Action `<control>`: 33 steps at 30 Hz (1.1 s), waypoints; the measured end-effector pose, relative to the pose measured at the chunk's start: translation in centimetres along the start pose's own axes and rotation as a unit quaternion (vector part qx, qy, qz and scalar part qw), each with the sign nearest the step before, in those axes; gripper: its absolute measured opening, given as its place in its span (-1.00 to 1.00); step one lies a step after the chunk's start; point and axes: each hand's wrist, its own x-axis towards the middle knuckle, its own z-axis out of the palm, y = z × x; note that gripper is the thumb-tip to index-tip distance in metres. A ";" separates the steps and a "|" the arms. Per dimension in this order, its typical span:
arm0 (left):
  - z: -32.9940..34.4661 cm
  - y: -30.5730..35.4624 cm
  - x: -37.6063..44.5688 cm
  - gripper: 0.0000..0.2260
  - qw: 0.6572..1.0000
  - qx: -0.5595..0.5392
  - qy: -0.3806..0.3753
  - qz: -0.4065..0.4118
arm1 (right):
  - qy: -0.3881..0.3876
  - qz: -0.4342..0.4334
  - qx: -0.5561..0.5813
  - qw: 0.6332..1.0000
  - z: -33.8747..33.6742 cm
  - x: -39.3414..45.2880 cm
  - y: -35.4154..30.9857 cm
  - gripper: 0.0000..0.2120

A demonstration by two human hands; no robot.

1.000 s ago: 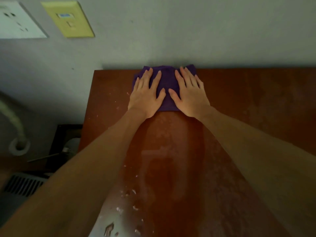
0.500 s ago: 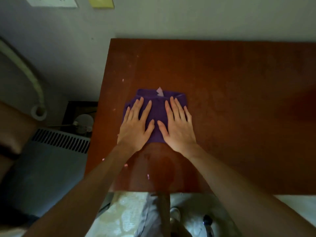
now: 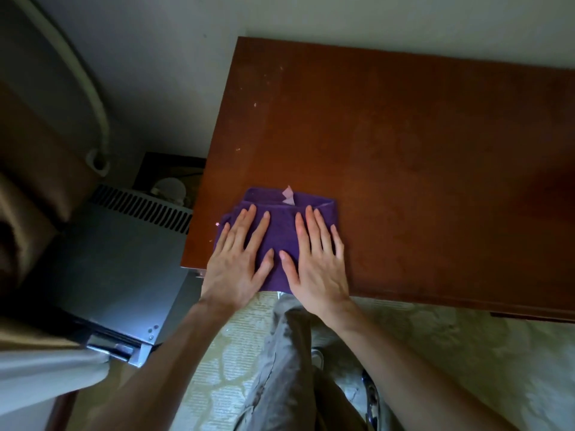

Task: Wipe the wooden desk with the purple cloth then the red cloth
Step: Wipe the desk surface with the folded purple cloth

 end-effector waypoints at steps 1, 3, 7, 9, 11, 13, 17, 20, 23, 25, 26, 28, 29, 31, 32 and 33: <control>0.0 0.0 0.0 -0.40 1.000 0.000 0.002 -0.002 | 0.002 0.000 -0.001 1.000 0.0 0.1 0.0 -0.31; 0.0 -0.3 0.4 -0.40 1.000 0.000 0.005 -0.002 | 0.002 -0.008 0.002 1.000 0.0 0.7 0.2 -0.31; -0.5 -1.7 3.1 -0.40 1.000 0.002 0.003 0.010 | 0.012 -0.019 0.009 1.000 0.2 3.3 0.5 -0.32; -0.8 -2.6 5.3 -0.40 1.000 0.009 0.007 0.007 | 0.022 -0.023 0.017 0.999 0.3 5.8 0.5 -0.33; -1.2 -3.5 8.1 -0.39 1.000 0.012 0.008 0.006 | 0.026 -0.028 0.019 0.999 0.5 8.9 0.7 -0.33; -1.7 -4.6 11.4 -0.38 1.000 0.017 0.009 0.007 | 0.027 -0.030 0.016 0.999 0.7 12.3 1.0 -0.33; -2.7 -6.4 18.8 -0.37 0.999 0.027 0.014 0.011 | 0.027 -0.031 0.016 0.999 1.1 20.0 2.0 -0.31; -3.5 -7.7 24.5 -0.36 0.999 0.032 0.019 0.009 | 0.031 -0.038 0.007 0.999 1.3 25.9 2.8 -0.31; -4.5 -9.1 30.0 -0.36 0.999 0.027 0.014 0.017 | 0.037 -0.036 0.004 0.999 1.4 31.3 3.4 -0.30; -5.1 -10.0 33.2 -0.36 0.999 0.024 0.012 0.023 | 0.042 -0.031 0.005 0.999 1.5 34.5 3.7 -0.30; -5.3 -10.4 34.8 -0.37 0.999 0.025 0.014 0.028 | 0.046 -0.027 0.006 0.999 1.5 36.0 3.8 -0.29; -5.6 -11.2 37.9 -0.40 0.999 0.024 0.018 0.034 | 0.046 -0.023 0.010 0.999 1.3 38.8 4.2 -0.27; -5.7 -11.5 39.4 -0.41 0.999 0.025 0.021 0.035 | 0.042 -0.021 0.012 0.999 1.2 40.2 4.4 -0.26; -6.1 -12.1 42.2 -0.41 0.998 0.032 0.033 0.036 | 0.041 -0.014 0.011 0.999 1.0 42.7 4.6 -0.24; -6.3 -12.4 43.4 -0.41 0.998 0.031 0.036 0.038 | 0.042 -0.013 0.010 0.999 0.8 43.9 4.8 -0.23; -6.4 -12.5 44.3 -0.42 0.998 0.028 0.035 0.041 | 0.040 -0.014 0.010 0.999 0.8 44.7 4.9 -0.22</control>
